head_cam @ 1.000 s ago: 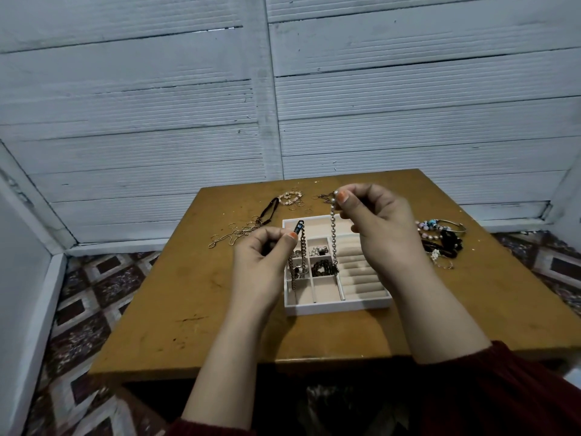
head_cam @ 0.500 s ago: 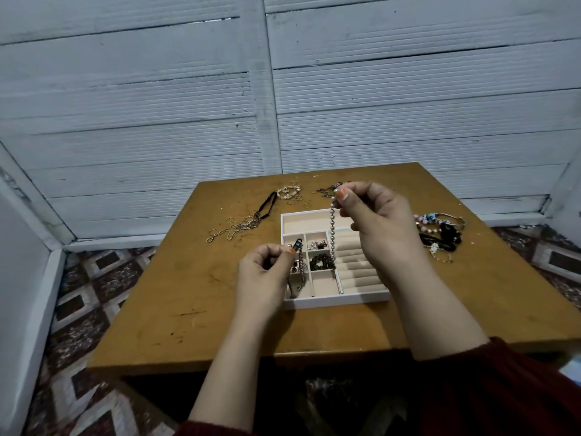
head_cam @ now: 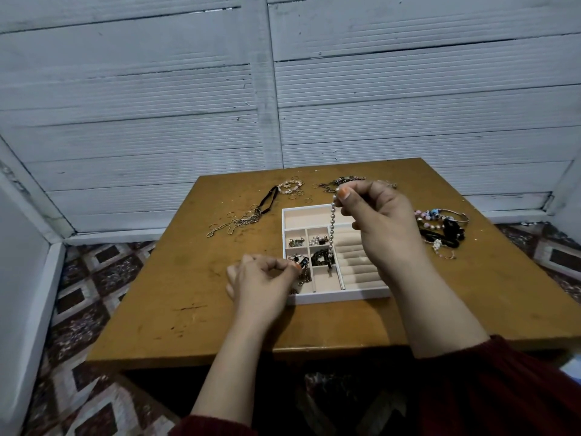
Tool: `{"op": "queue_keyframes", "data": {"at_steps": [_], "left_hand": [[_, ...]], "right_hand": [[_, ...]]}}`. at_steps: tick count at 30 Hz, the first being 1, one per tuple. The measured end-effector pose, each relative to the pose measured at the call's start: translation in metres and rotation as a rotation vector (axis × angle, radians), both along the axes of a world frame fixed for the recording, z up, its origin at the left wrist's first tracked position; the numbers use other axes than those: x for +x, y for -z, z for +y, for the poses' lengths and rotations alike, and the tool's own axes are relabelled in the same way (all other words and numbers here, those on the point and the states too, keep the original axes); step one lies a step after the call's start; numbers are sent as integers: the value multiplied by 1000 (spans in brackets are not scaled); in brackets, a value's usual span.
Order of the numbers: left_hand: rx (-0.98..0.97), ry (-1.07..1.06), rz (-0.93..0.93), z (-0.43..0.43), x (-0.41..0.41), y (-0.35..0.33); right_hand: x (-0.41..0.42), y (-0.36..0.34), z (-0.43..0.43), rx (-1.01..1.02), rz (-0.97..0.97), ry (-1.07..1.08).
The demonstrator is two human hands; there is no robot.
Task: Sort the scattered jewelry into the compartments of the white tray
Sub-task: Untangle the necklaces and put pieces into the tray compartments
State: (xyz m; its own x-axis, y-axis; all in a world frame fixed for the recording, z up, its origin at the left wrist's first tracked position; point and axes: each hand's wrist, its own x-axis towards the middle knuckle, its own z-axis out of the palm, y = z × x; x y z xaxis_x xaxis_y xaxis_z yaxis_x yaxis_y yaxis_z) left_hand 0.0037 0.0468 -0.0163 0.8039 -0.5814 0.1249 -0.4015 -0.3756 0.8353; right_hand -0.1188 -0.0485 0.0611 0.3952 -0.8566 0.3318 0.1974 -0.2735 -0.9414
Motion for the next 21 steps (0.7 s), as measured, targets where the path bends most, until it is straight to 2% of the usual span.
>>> {"op": "queue_keyframes", "data": {"at_steps": [13,21], "left_hand": [[386,43,-310,-3,-3,-6],[425,67,-383,-3,-6,-11]], "right_hand": [[-1,0,1,13,-10,-8],[-1,1,1,20,-2,0]]}}
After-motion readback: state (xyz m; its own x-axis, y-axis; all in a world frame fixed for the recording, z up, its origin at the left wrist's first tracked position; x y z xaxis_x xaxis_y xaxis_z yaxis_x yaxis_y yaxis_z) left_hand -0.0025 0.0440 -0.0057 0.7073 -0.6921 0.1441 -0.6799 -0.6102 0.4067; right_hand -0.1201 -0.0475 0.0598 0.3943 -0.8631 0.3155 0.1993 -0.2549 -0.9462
